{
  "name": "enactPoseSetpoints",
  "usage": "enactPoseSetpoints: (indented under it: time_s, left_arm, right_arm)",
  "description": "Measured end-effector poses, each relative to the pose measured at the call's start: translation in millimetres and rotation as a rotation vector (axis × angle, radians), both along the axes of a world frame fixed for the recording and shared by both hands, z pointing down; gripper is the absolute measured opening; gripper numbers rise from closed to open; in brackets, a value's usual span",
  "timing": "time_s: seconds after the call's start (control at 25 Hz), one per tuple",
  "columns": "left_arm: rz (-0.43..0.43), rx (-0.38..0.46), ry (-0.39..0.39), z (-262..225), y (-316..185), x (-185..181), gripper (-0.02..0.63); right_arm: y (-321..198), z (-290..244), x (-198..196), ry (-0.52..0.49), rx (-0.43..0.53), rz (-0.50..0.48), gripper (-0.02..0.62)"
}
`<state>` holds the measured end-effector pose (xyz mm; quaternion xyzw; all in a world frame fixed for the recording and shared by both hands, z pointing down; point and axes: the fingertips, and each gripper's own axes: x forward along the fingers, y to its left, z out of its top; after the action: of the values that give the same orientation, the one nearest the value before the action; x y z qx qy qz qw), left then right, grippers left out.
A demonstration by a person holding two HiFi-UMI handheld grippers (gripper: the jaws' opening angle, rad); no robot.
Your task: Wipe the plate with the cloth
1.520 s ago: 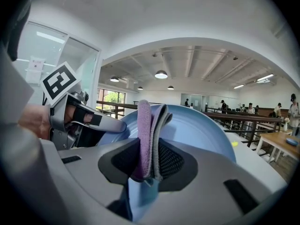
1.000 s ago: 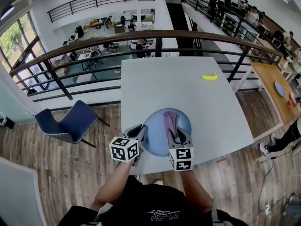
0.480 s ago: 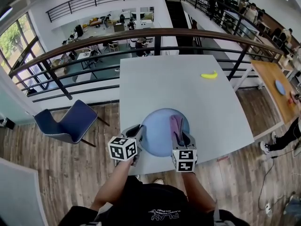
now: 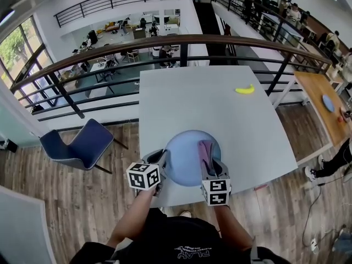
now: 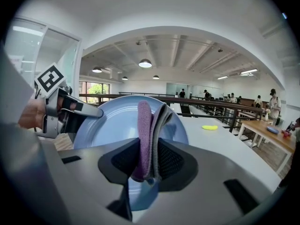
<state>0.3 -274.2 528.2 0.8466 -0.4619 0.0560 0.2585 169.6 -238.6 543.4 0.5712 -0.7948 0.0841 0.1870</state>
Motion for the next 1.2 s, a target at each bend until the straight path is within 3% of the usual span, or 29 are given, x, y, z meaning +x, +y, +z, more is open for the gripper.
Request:
enactPoseSetpoints:
  time_s: [0.48, 0.88, 1.2]
  left_arm:
    - [-0.004, -0.017, 0.003, 8.3, -7.6, 7.3, 0.038]
    - [0.013, -0.006, 0.02, -0.9, -2.2, 15.3, 0.041]
    - [0.009, 0.004, 0.014, -0.6, 1.7, 10.0, 0.043]
  right_arm:
    - [20.7, 12.4, -81.5, -0.044, -0.051, -0.234, 0.106]
    - [16.1, 4.5, -99.1, -0.044, -0.045, -0.25, 0.106]
    - [10.9, 6.6, -83.9, -0.027, -0.031, -0.206, 0.106]
